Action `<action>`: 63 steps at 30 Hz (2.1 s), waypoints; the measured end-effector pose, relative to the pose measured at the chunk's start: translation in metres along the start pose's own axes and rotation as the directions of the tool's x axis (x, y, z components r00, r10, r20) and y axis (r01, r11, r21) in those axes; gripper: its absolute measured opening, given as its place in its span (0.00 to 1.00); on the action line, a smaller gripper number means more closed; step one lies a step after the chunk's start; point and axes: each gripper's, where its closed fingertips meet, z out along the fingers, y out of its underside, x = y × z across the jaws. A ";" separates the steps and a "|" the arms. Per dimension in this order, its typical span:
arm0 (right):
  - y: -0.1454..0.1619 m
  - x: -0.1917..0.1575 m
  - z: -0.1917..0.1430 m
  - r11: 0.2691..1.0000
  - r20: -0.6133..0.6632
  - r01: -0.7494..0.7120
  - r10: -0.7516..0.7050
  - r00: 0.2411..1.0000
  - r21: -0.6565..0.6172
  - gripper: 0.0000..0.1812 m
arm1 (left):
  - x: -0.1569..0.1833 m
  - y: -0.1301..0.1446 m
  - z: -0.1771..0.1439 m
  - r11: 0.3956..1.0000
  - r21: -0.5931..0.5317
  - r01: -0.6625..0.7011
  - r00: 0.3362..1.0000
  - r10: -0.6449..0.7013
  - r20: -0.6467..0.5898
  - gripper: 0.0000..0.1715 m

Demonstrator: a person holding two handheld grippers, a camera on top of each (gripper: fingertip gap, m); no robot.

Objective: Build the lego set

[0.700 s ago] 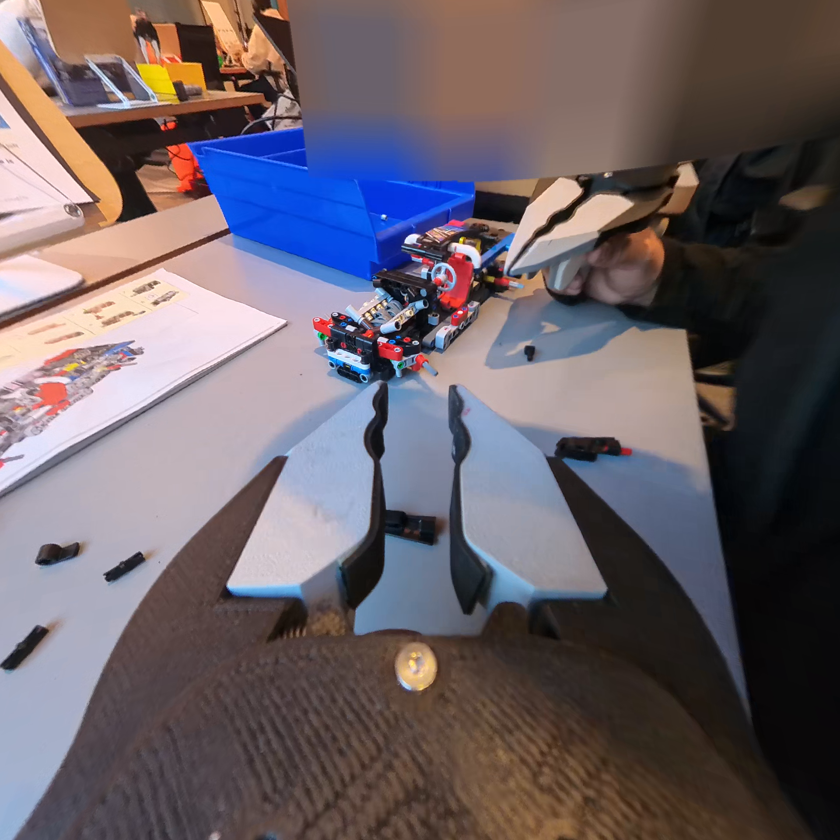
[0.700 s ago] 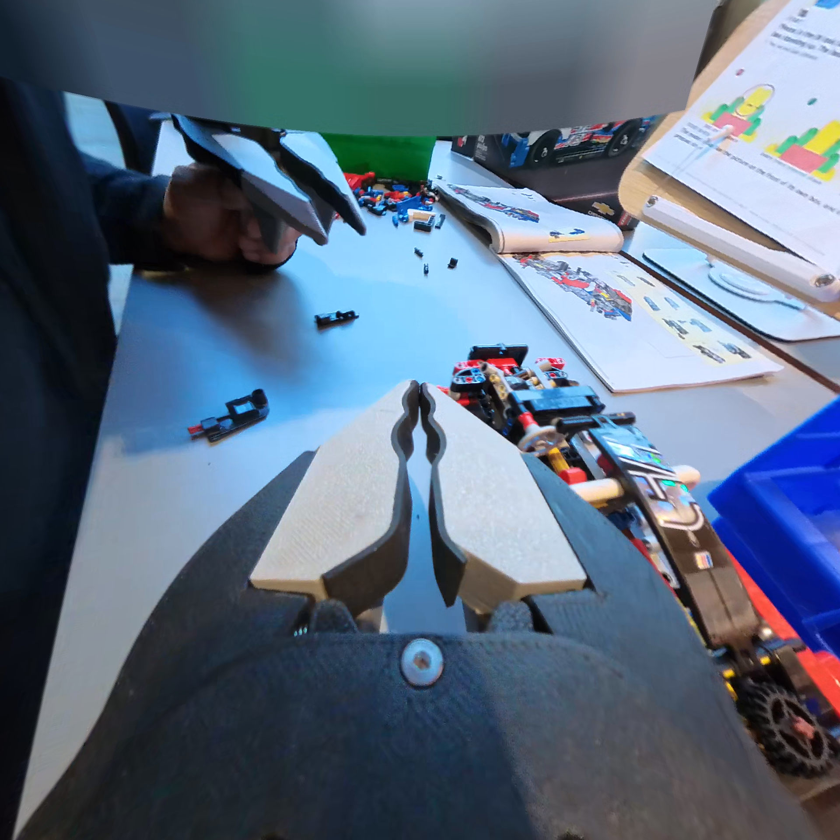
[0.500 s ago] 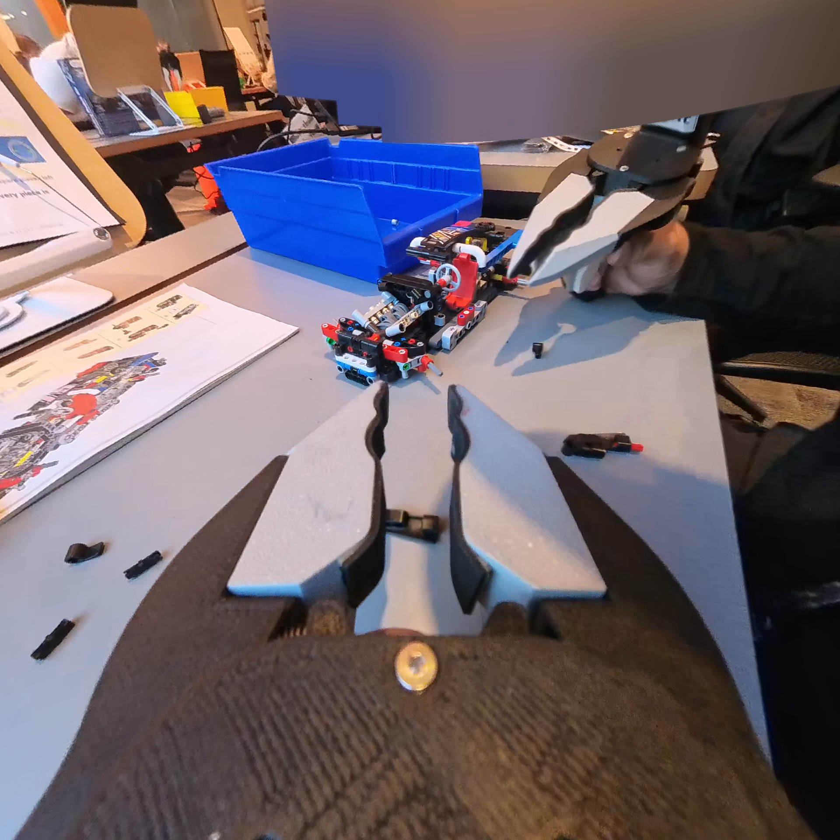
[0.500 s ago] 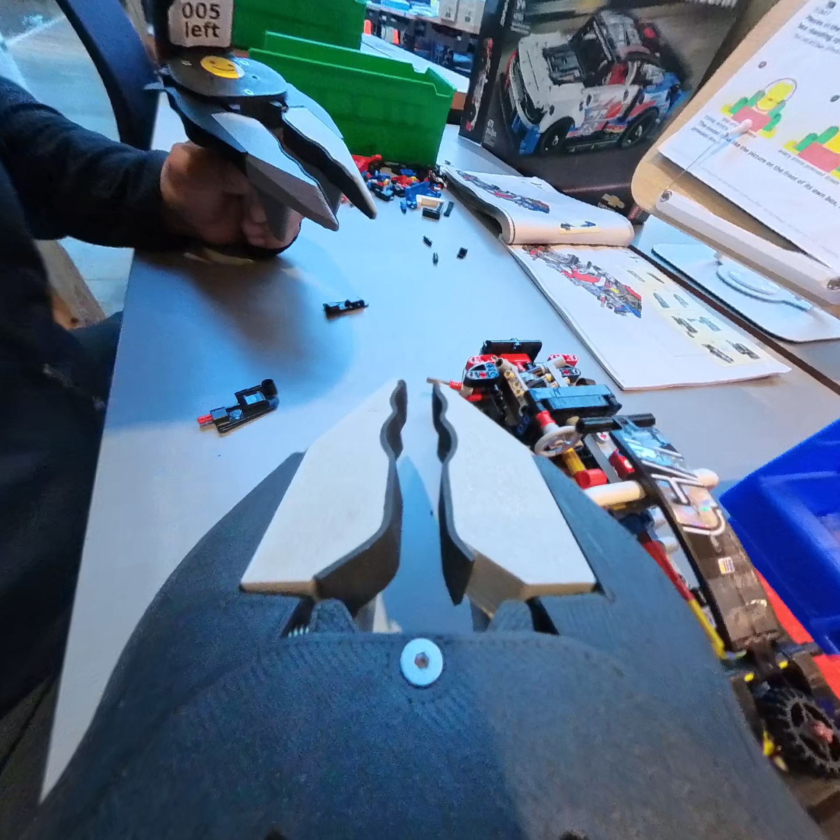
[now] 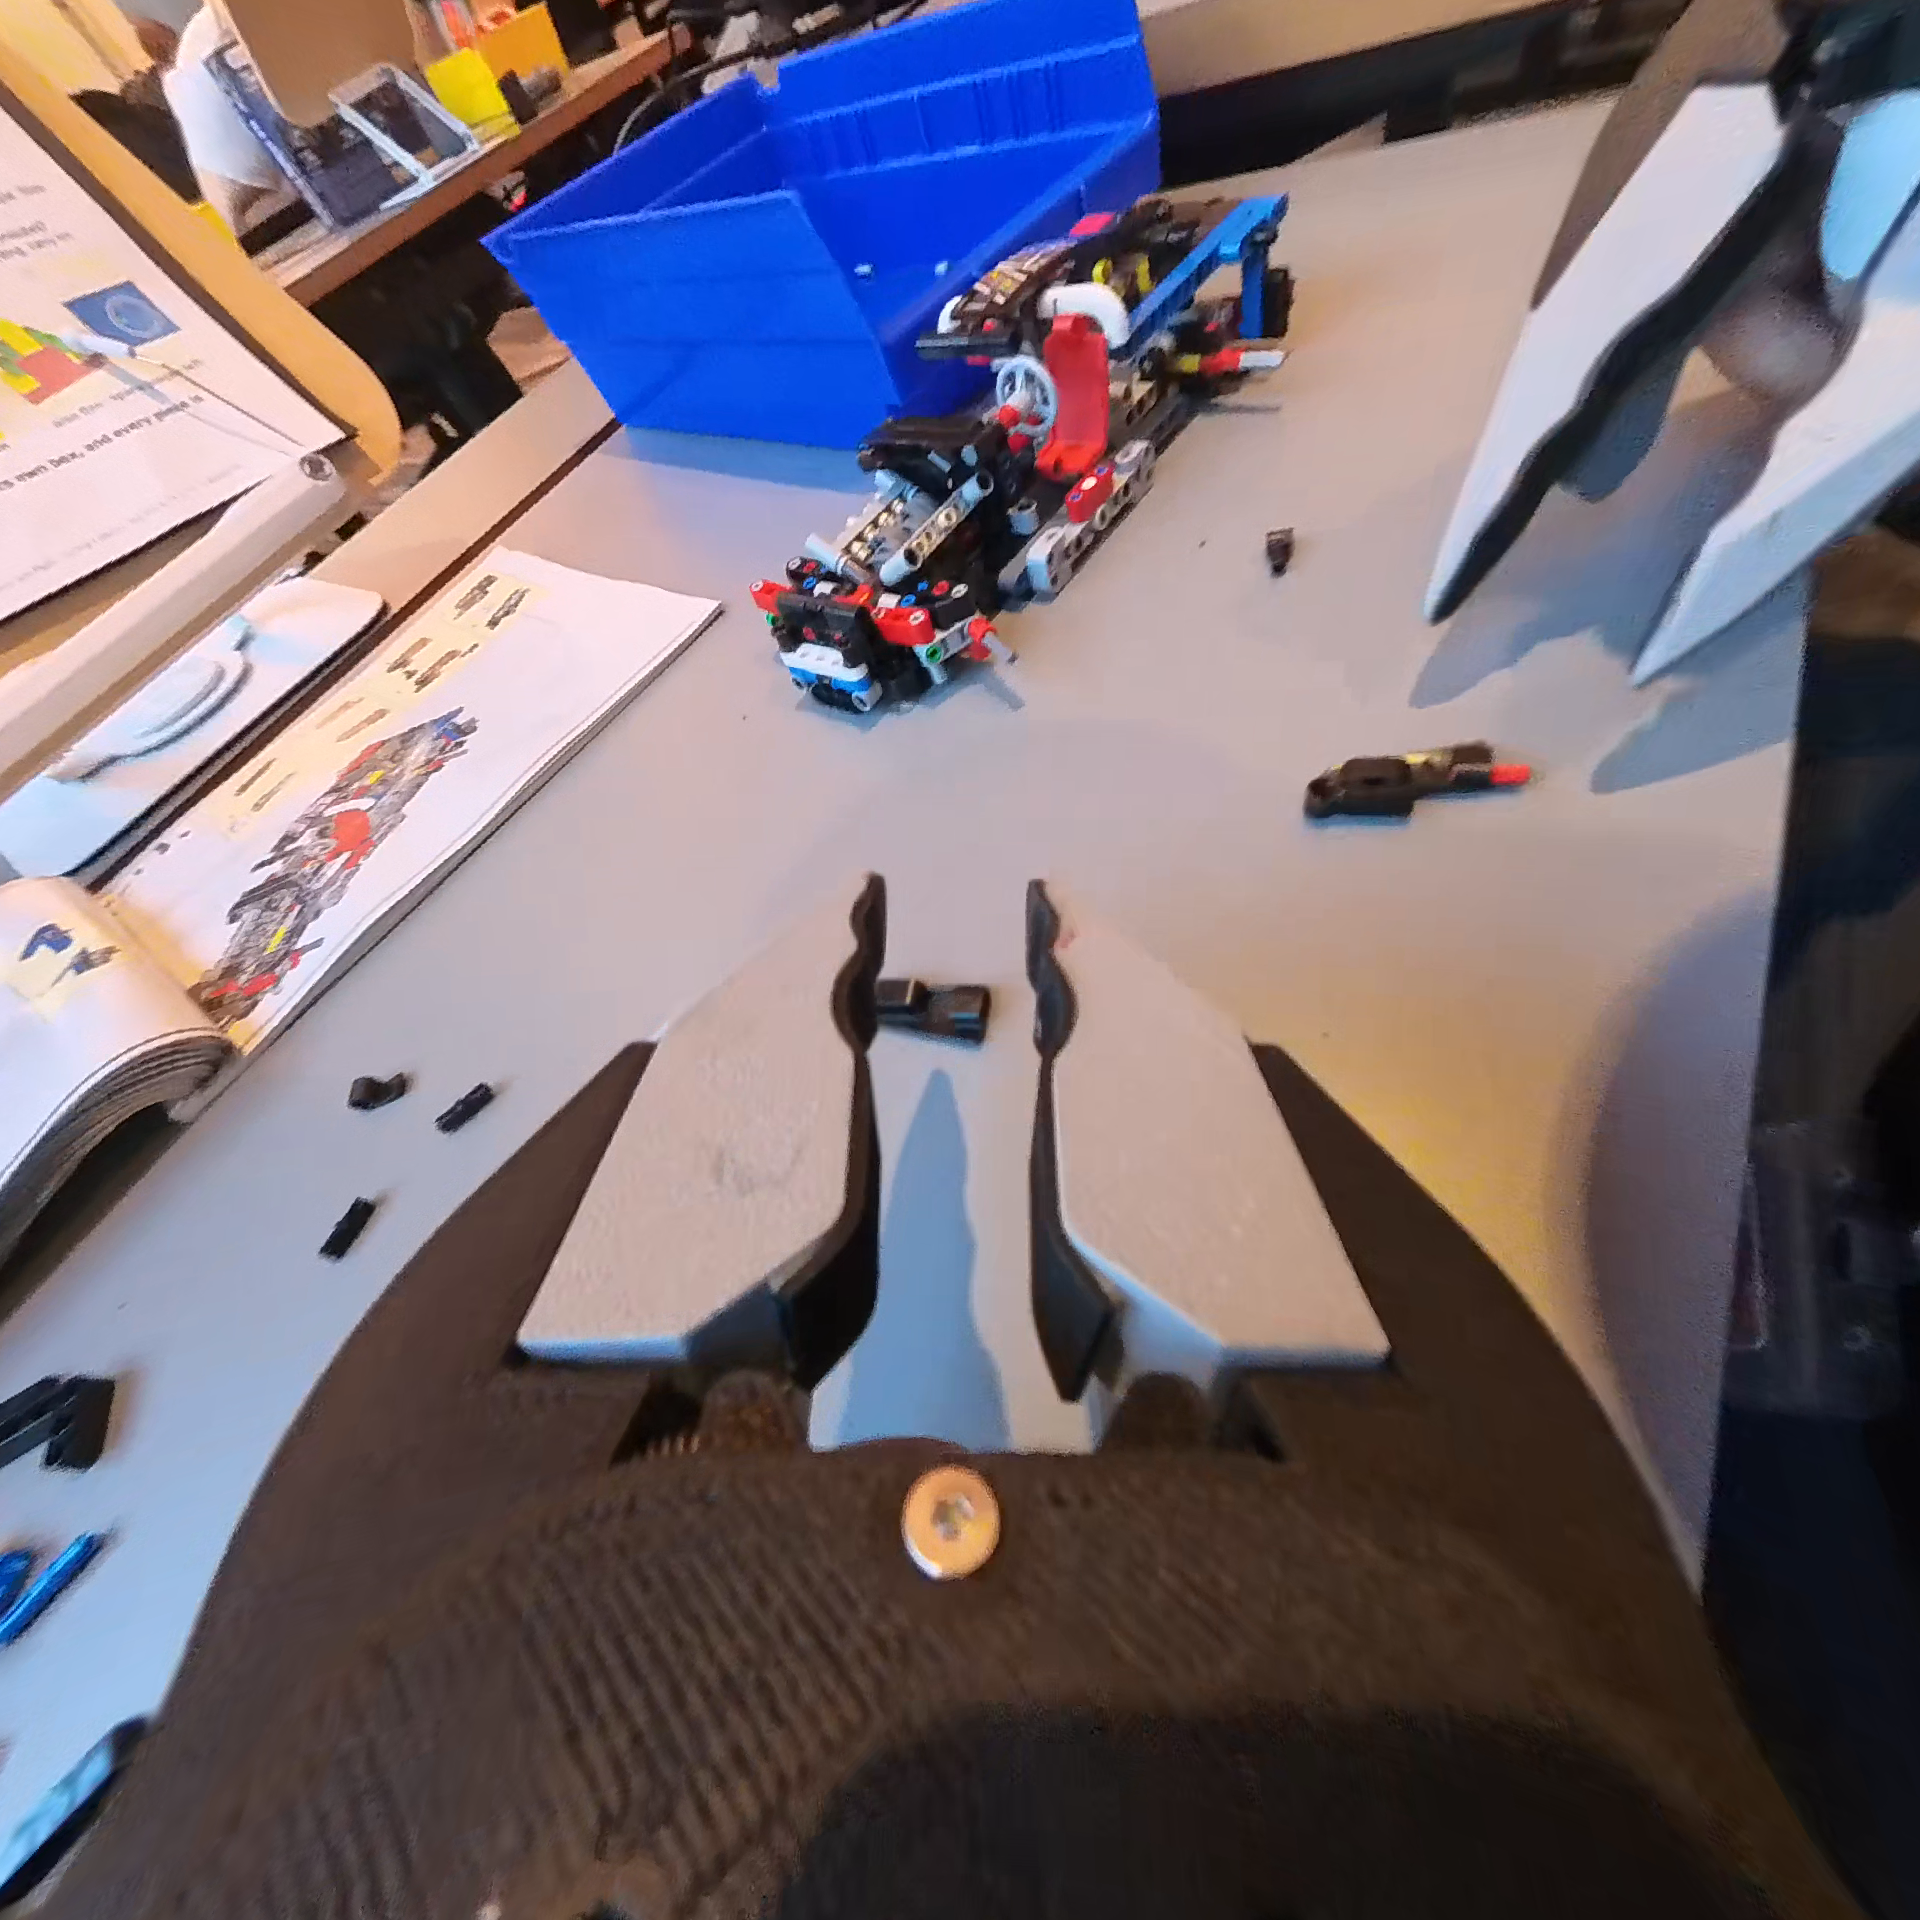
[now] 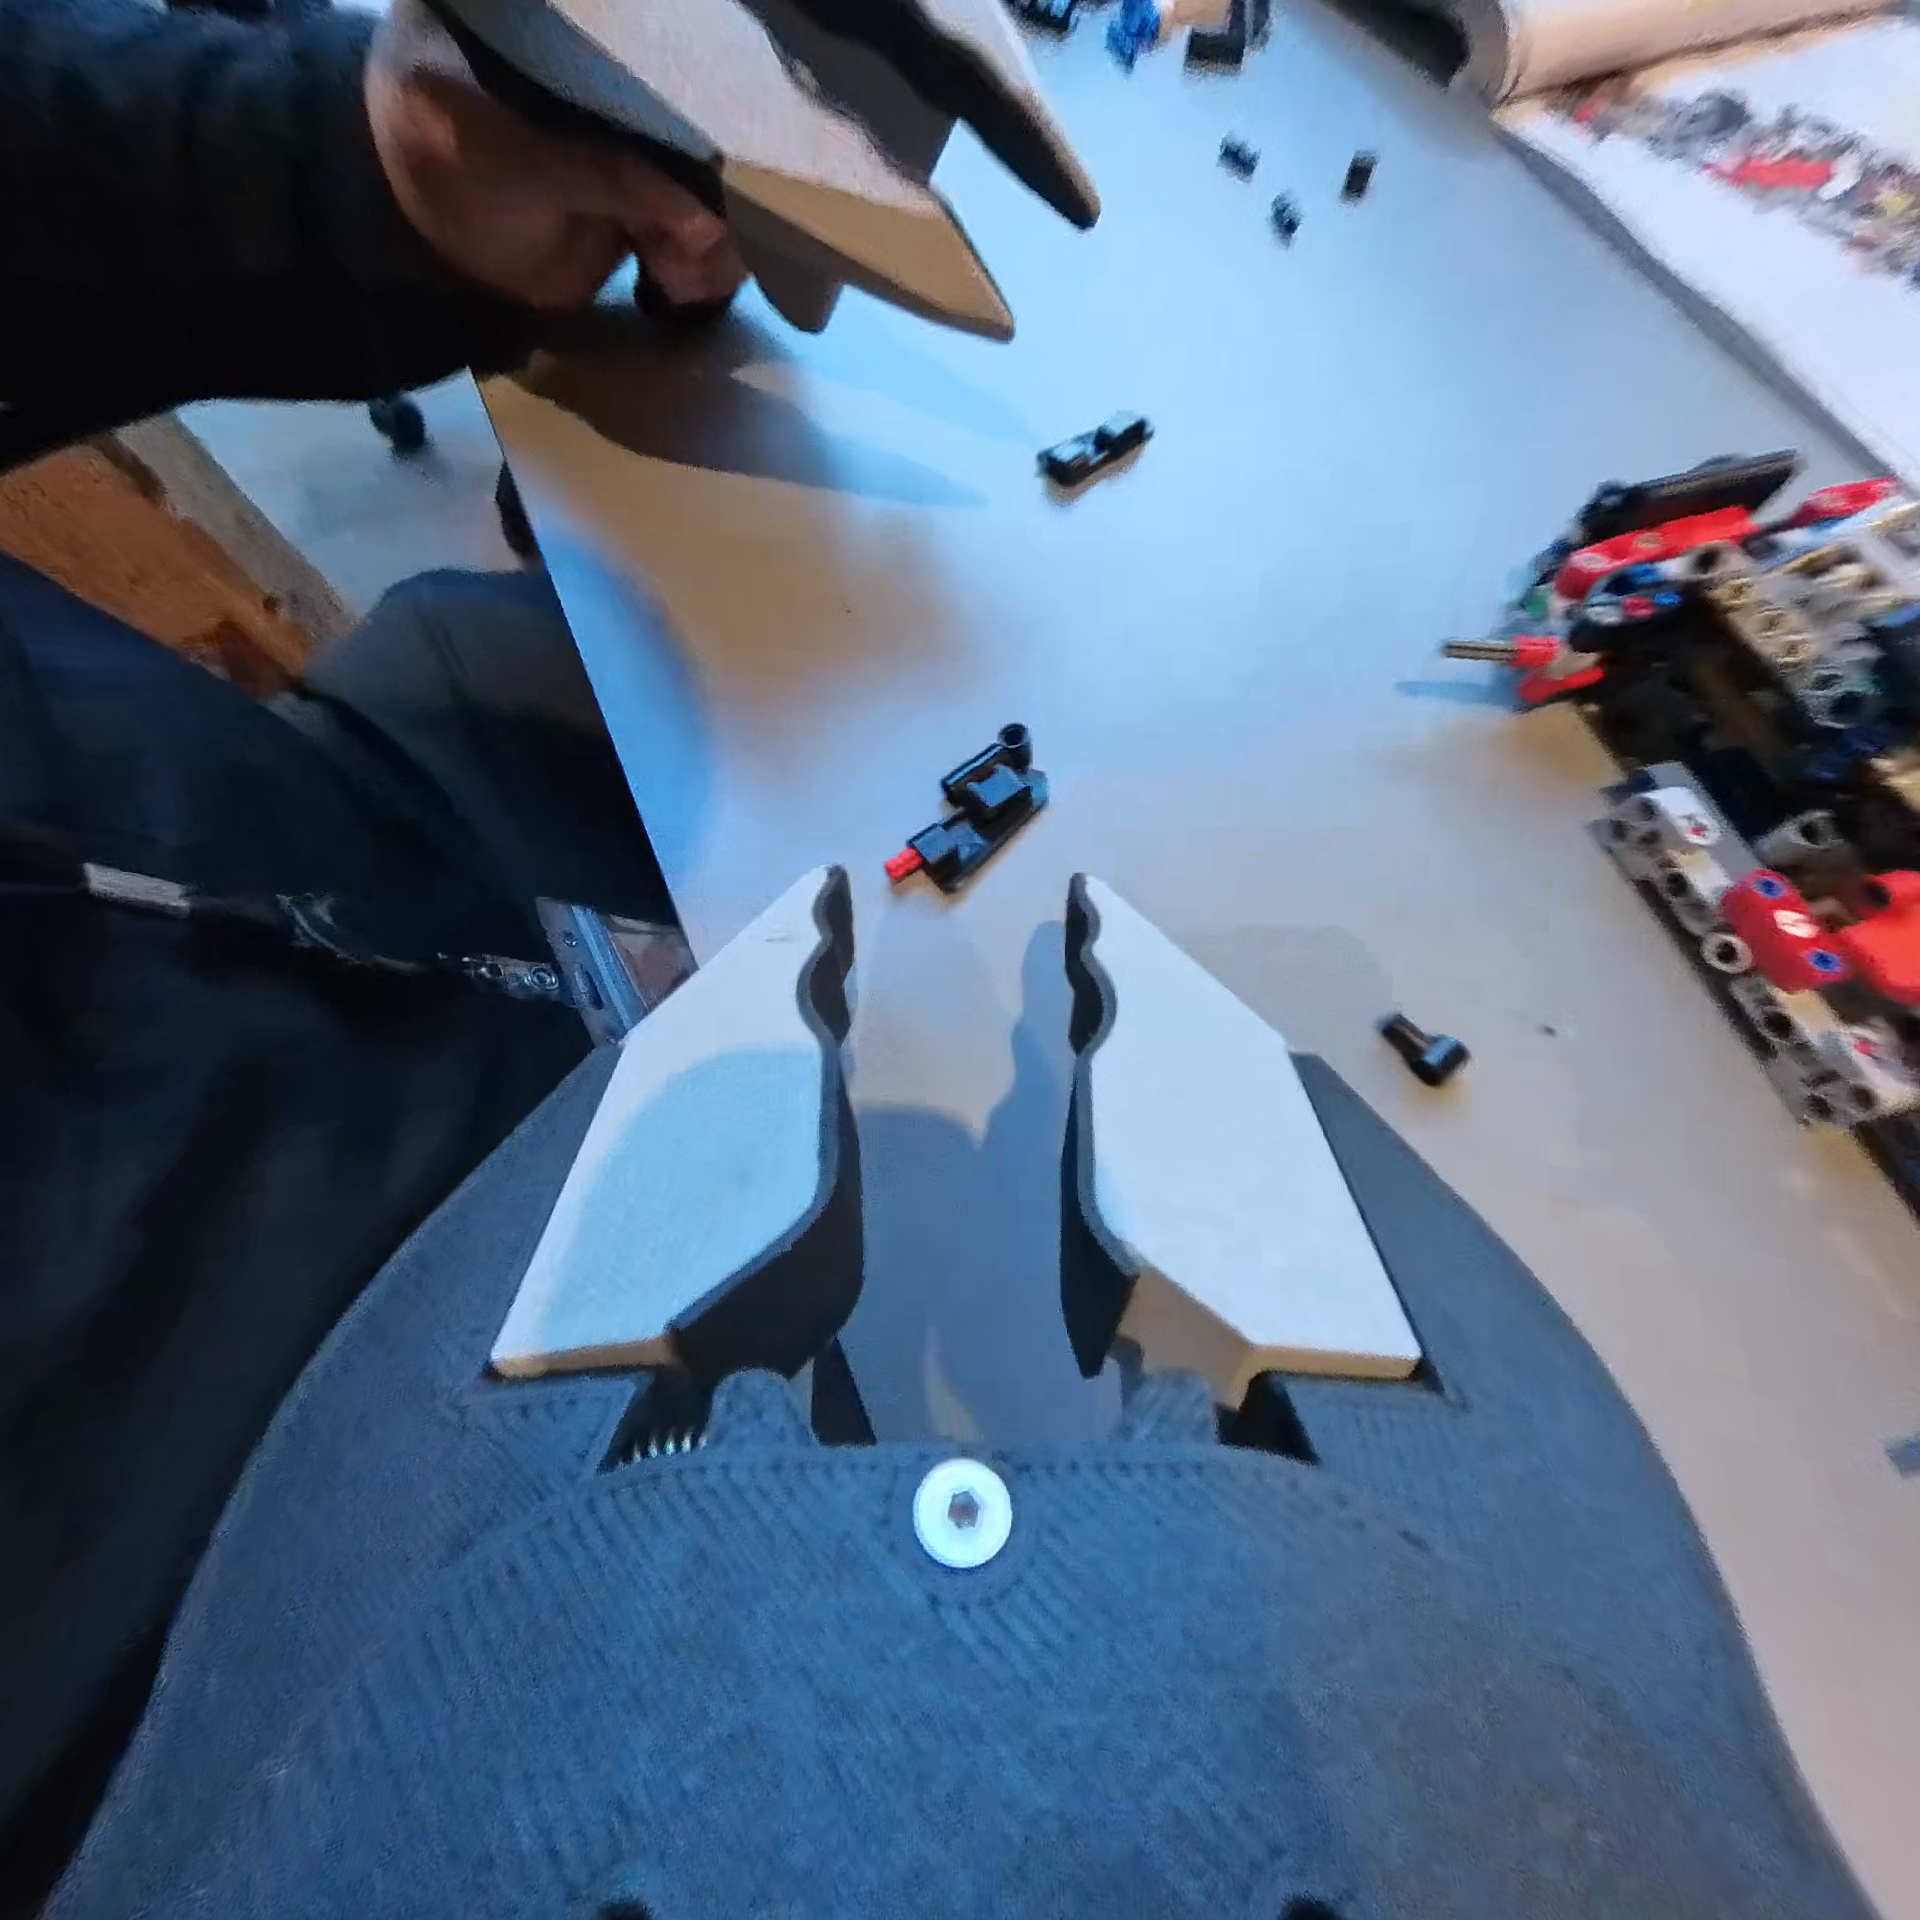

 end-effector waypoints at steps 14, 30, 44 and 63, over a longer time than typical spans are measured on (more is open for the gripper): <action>-0.010 0.046 0.050 0.966 0.033 0.222 -0.220 0.975 -0.130 0.15 | -0.019 0.018 -0.021 0.999 -0.038 -0.037 0.996 0.041 0.085 0.13; -0.061 0.086 0.031 0.964 -0.026 0.164 -0.162 0.986 0.207 0.09 | -0.050 0.025 -0.020 0.998 -0.036 0.052 0.991 -0.047 0.125 0.13; -0.080 0.102 0.003 0.924 -0.054 0.057 -0.039 0.998 0.377 0.08 | -0.022 0.014 -0.004 0.999 -0.033 -0.028 1.000 0.028 0.011 0.14; -0.081 0.089 -0.005 0.911 -0.035 0.083 -0.076 0.997 0.404 0.06 | 0.038 0.017 0.067 0.955 -0.233 -0.185 0.952 0.115 -0.285 0.05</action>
